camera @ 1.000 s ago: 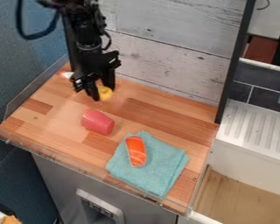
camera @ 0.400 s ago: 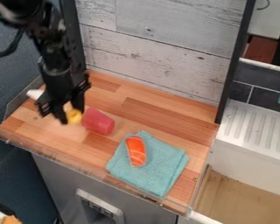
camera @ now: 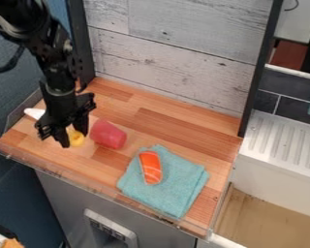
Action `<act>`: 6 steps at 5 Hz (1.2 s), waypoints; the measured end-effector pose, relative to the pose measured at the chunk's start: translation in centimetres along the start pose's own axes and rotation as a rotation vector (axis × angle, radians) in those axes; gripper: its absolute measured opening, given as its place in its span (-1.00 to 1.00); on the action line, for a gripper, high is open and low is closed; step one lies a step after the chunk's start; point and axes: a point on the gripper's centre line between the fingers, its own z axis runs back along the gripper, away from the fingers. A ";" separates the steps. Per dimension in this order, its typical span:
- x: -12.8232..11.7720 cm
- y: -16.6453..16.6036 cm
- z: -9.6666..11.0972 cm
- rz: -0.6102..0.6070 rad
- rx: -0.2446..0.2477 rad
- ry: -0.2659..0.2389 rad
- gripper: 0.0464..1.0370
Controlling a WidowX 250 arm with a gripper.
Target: Move the yellow knife to the bottom left side of the table
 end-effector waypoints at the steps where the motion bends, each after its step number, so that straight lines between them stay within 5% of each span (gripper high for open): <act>1: -0.3 0.1 -1.5 -0.002 0.036 0.013 -0.07; 4: -0.1 -1.0 -3.6 -0.016 0.060 -0.011 -0.07; 5: 0.3 -1.3 -3.7 0.001 0.063 -0.015 0.08; 6: 0.5 -1.3 -3.6 0.035 0.084 -0.009 0.69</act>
